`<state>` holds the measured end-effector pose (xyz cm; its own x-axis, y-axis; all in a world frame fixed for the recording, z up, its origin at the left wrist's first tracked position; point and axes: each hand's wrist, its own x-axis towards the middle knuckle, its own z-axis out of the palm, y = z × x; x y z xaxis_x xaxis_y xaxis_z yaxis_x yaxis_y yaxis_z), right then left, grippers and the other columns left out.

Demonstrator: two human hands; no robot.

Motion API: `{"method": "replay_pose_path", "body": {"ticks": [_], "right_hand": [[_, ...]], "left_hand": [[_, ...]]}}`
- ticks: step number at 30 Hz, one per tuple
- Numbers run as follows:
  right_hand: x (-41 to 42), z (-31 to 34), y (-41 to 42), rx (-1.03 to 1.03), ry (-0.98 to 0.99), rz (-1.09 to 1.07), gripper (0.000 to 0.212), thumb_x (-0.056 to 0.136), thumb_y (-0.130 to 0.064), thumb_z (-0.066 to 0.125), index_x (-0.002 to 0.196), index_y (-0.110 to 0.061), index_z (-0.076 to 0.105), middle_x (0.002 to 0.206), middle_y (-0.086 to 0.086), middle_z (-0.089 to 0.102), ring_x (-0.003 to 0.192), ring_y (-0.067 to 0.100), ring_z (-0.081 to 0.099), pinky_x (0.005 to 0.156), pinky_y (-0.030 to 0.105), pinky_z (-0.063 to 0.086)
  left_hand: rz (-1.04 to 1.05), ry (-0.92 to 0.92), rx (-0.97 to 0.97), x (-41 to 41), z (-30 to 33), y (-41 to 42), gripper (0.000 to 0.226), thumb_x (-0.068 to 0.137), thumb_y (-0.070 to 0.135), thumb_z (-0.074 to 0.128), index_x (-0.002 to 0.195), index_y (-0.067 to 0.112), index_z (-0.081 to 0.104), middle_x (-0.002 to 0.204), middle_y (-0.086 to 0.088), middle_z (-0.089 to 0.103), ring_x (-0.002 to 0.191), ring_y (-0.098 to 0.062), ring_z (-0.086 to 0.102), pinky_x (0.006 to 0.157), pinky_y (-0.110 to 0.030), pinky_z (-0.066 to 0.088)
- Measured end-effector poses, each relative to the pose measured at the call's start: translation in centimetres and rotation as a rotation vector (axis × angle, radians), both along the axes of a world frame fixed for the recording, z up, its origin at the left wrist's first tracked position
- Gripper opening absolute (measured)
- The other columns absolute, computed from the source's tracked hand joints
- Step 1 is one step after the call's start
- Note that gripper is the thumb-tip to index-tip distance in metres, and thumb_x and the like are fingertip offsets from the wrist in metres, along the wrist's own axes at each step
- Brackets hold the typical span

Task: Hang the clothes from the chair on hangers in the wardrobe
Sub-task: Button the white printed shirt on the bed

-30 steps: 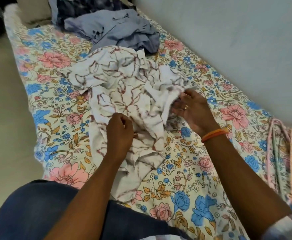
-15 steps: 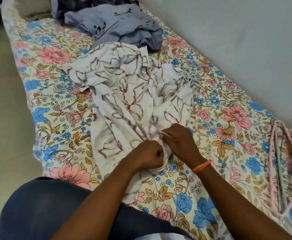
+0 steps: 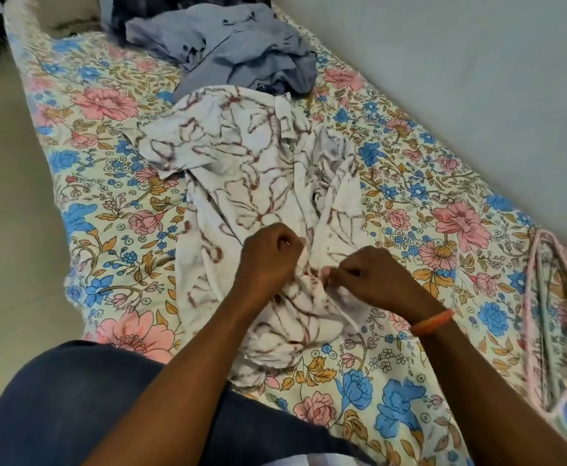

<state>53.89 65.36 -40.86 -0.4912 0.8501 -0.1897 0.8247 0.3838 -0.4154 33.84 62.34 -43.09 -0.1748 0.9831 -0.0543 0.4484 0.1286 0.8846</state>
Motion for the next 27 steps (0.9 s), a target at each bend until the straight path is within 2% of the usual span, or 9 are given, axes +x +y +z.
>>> {"method": "replay_pose_path", "body": {"ticks": [2, 5, 9, 15, 18, 20, 22, 24, 27], "right_hand": [[-1.5, -0.9, 0.6, 0.131, 0.113, -0.149, 0.045, 0.096, -0.029, 0.062, 0.057, -0.006, 0.057, 0.048, -0.001, 0.044, 0.046, 0.012, 0.040, 0.053, 0.030, 0.030], [-3.5, -2.9, 0.9, 0.147, 0.176, -0.360, 0.028, 0.088, -0.034, 0.069, 0.069, -0.016, 0.061, 0.066, -0.006, 0.058, 0.064, 0.011, 0.054, 0.061, 0.031, 0.040], [-3.7, -5.6, 0.5, 0.085, 0.158, -0.561, 0.030, 0.078, -0.045, 0.076, 0.079, -0.020, 0.059, 0.078, -0.002, 0.063, 0.072, 0.017, 0.059, 0.064, 0.034, 0.048], [-1.8, -4.0, 1.3, -0.185, 0.484, -0.729, 0.012, 0.082, -0.011, 0.075, 0.071, -0.010, 0.070, 0.063, 0.001, 0.066, 0.050, 0.008, 0.058, 0.054, 0.022, 0.045], [-0.8, -3.1, 1.0, -0.552, 0.824, -0.886, 0.007, 0.087, -0.003, 0.070, 0.094, -0.002, 0.070, 0.066, 0.008, 0.064, 0.045, 0.016, 0.055, 0.042, 0.023, 0.045], [0.0, -3.2, 1.2, -0.752, 1.009, -0.984, 0.026, 0.088, 0.002, 0.065, 0.114, 0.001, 0.067, 0.098, 0.022, 0.070, 0.078, 0.031, 0.069, 0.070, 0.043, 0.060], [0.5, -2.9, 1.4, -0.855, 1.139, -1.047, 0.036, 0.091, 0.002, 0.058, 0.127, 0.001, 0.060, 0.123, 0.027, 0.065, 0.108, 0.040, 0.066, 0.088, 0.055, 0.056], [0.5, -2.1, 1.5, -0.876, 1.226, -1.037, 0.030, 0.095, 0.002, 0.051, 0.122, 0.001, 0.064, 0.116, 0.026, 0.068, 0.097, 0.036, 0.071, 0.072, 0.051, 0.061], [-0.4, -0.5, 1.2, -0.869, 1.362, -0.918, 0.025, 0.099, 0.001, 0.046, 0.099, 0.002, 0.071, 0.095, 0.022, 0.074, 0.079, 0.031, 0.075, 0.059, 0.042, 0.061]], "left_hand": [[0.093, 0.267, 0.061, 0.1, -1.7, 0.8, 0.014, 0.094, 0.031, 0.061, 0.095, 0.019, 0.067, 0.090, 0.001, 0.064, 0.083, -0.016, 0.060, 0.070, -0.031, 0.046], [0.027, 0.371, -0.080, 0.2, -3.6, 1.4, 0.023, 0.097, 0.034, 0.055, 0.110, 0.018, 0.066, 0.107, -0.005, 0.064, 0.100, -0.025, 0.060, 0.080, -0.037, 0.049], [-0.105, 0.521, -0.017, 1.1, -4.0, 1.3, 0.025, 0.097, 0.038, 0.054, 0.100, 0.018, 0.069, 0.102, -0.005, 0.060, 0.091, -0.025, 0.060, 0.068, -0.032, 0.042], [-0.215, 0.713, 0.034, 2.2, -4.3, 1.4, 0.015, 0.096, 0.014, 0.053, 0.086, 0.009, 0.063, 0.101, -0.007, 0.050, 0.079, -0.030, 0.058, 0.057, -0.033, 0.034], [-0.191, 0.596, 0.030, 2.0, -4.7, 1.3, 0.017, 0.096, 0.023, 0.054, 0.088, 0.012, 0.065, 0.098, -0.004, 0.054, 0.081, -0.025, 0.059, 0.064, -0.034, 0.043], [-0.112, 0.360, 0.002, 1.5, -4.5, 1.2, 0.017, 0.093, 0.024, 0.059, 0.083, 0.014, 0.068, 0.089, 0.000, 0.062, 0.075, -0.017, 0.062, 0.067, -0.035, 0.052], [0.013, 0.121, -0.001, 1.0, -3.6, 1.3, 0.016, 0.089, 0.021, 0.064, 0.075, 0.015, 0.070, 0.077, 0.005, 0.066, 0.064, -0.006, 0.062, 0.065, -0.030, 0.053], [0.107, -0.043, 0.048, 0.7, -1.9, 1.3, 0.015, 0.089, 0.023, 0.068, 0.076, 0.017, 0.070, 0.073, 0.007, 0.068, 0.060, -0.004, 0.062, 0.062, -0.020, 0.048], [0.148, -0.297, 0.063, 0.8, 0.3, 1.1, 0.016, 0.093, 0.024, 0.067, 0.080, 0.015, 0.069, 0.066, -0.006, 0.069, 0.049, -0.019, 0.063, 0.053, -0.026, 0.052]]}}
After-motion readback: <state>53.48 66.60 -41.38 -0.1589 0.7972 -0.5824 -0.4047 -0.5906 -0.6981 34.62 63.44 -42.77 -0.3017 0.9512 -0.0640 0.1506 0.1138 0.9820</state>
